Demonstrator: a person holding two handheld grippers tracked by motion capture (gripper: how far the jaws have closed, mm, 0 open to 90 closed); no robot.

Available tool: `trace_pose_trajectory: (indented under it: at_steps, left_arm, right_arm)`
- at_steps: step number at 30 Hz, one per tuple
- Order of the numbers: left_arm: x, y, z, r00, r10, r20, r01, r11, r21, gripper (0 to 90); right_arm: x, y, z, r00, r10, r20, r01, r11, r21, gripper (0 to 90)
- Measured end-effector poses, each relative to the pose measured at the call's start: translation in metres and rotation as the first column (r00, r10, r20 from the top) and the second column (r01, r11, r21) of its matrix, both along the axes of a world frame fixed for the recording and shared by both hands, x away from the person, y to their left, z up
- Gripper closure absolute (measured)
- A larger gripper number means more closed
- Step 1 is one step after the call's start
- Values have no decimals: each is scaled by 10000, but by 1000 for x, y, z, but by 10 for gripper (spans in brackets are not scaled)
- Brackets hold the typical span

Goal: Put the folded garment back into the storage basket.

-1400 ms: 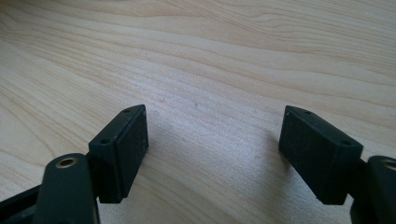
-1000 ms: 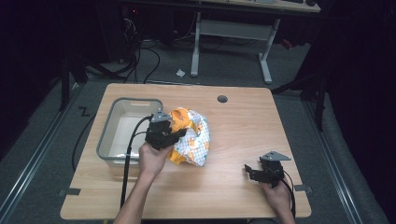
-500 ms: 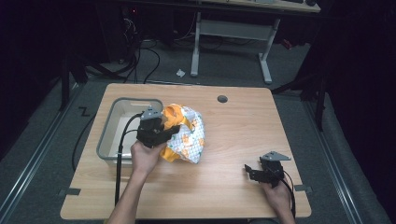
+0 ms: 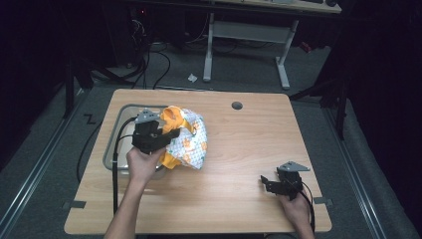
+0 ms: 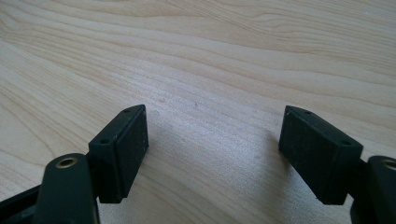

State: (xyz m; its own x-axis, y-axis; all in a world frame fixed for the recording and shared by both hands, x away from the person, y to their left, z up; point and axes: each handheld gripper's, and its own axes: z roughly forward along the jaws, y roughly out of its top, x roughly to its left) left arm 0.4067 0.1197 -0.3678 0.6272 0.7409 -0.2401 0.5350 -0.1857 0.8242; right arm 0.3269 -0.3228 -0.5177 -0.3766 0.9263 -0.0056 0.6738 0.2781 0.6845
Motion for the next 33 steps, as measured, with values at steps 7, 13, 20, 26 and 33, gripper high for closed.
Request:
trace_pose_trajectory:
  at_steps: [7,13,20,26,33]
  left_arm:
    - [1,13,5,9997,206,107,-206,9998,15,786]
    - [1,23,6,9997,254,37,-254,9997,41,786]
    - [4,34,6,9988,492,31,-493,9988,16,785]
    - [6,44,4,9978,664,-60,-664,9978,-16,783]
    - [9,52,4,9960,894,-71,-894,9960,-4,783]
  right_arm:
    - [0,0,0,10000,3,4,-3,10000,-4,243]
    - [0,0,0,10000,7,7,-7,10000,-7,243]
    - [0,0,0,10000,7,9,-7,10000,-7,243]
    - [0,0,0,10000,3,6,-3,10000,-5,244]
    - [0,0,0,10000,-1,5,1,10000,-3,244]
